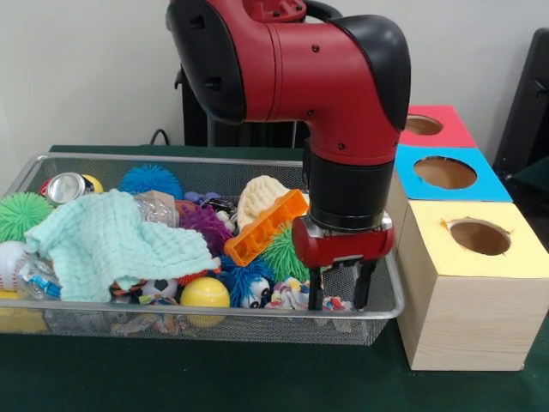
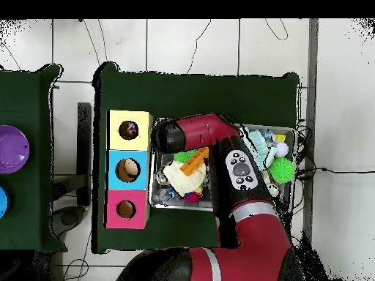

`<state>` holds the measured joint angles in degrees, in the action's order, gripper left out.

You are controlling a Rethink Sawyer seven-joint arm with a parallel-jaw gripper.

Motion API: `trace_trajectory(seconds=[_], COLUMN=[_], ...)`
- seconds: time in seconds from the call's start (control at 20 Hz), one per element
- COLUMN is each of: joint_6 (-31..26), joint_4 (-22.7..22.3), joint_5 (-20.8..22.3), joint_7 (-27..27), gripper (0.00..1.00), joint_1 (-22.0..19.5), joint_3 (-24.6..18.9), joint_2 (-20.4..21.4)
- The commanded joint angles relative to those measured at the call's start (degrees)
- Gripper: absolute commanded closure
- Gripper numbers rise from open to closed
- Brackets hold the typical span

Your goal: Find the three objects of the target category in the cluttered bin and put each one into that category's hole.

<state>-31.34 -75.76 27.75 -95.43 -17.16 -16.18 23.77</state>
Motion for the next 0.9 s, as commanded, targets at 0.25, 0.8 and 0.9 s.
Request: trace_trajectory(seconds=[0.25,0.8,0.9], joint_6=[-5.14,-10.34,-10.13], joint_4=[1.15,-1.20,-2.26], joint_5=[-0.02,-2.03,-1.80], joint_7=[-0.24,3.43,3.66], gripper=[0.00,0.00,0.00], joint_1=[-2.18,-3.69,-4.34], joint_3=[1.15,-1.64,-1.69], joint_2=[-3.45,-4.40,-3.87])
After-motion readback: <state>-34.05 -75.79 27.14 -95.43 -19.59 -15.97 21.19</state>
